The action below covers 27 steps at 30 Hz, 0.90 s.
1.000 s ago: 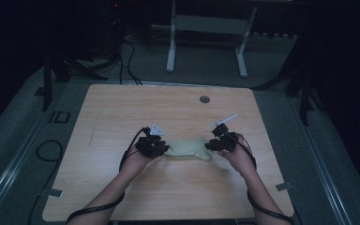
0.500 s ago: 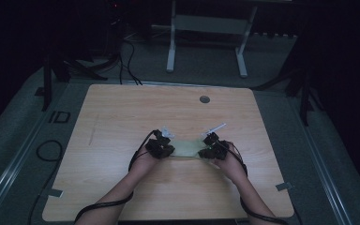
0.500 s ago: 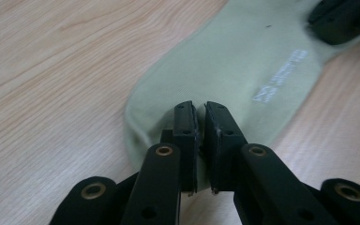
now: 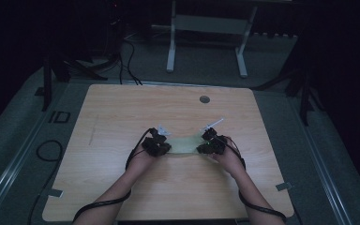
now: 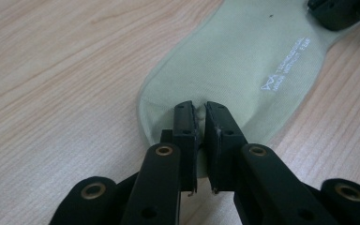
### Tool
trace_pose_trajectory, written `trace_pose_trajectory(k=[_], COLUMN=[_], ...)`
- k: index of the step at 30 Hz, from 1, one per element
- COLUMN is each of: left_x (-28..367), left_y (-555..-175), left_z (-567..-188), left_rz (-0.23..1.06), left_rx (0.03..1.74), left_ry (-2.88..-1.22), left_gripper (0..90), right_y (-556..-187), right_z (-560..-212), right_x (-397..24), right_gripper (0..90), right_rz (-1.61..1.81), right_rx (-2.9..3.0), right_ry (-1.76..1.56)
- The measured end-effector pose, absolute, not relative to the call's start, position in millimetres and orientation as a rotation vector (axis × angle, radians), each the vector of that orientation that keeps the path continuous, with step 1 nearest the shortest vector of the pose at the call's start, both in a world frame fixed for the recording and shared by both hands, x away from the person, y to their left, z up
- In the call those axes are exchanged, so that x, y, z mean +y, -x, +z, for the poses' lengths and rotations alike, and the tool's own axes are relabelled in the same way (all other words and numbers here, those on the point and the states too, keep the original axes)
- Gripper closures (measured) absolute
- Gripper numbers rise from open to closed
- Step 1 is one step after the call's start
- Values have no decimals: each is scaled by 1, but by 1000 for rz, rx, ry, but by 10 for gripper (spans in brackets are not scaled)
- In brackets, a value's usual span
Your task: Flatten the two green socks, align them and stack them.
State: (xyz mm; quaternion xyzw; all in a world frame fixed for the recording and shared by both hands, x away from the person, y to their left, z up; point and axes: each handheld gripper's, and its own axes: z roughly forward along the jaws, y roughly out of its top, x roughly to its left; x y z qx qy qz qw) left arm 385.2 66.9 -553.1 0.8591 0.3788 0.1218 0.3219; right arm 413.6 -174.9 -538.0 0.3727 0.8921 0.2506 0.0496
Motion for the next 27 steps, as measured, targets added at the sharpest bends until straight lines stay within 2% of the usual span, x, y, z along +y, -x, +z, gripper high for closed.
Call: trace_pose_trajectory(k=[1, 3, 4, 6, 7, 8, 11, 13, 16, 17, 22, 23, 27], left_x=[68, 68, 68, 67, 67, 66, 66, 66, 67, 68, 73, 73, 74], left_y=[-385, -384, -382, -378, -376, -374, -370, -368, -367, -366, -364, -364, -362], left_z=[-552, -550, -549, -544, -542, -538, -533, -531, -530, -530, -532, -532, -533], left_rz=[316, 322, 312, 315, 322, 324, 298, 306, 294, 301, 308, 315, 333], left_rx=[990, 986, 974, 951, 944, 936, 902, 886, 902, 901, 912, 913, 916], left_ry=[-2251, -2241, -2235, -2214, -2201, -2182, -2143, -2131, -2113, -2105, -2092, -2094, -2115], left_gripper=[821, 755, 755, 656, 549, 549, 427, 359, 236, 223, 217, 147, 98], right_y=[-414, -413, -413, -410, -407, -407, -402, -400, -397, -396, -394, -393, -393], right_z=[-538, -536, -535, -531, -526, -526, -520, -518, -515, -515, -514, -515, -517], right_x=[-175, -173, -173, -174, -175, -175, -178, -179, -182, -183, -187, -189, -191], right_gripper=[800, 728, 709, 622, 519, 519, 359, 315, 185, 154, 142, 142, 141], right_rz=[763, 784, 792, 833, 878, 878, 989, 982, 1022, 1037, 1058, 1063, 1058], right_rx=[2717, 2723, 2724, 2708, 2680, 2680, 2625, 2618, 2601, 2610, 2566, 2562, 2554], right_ry=[-1135, -1118, -1114, -1096, -1072, -1072, -1011, -1027, -1009, -1008, -983, -991, -1002])
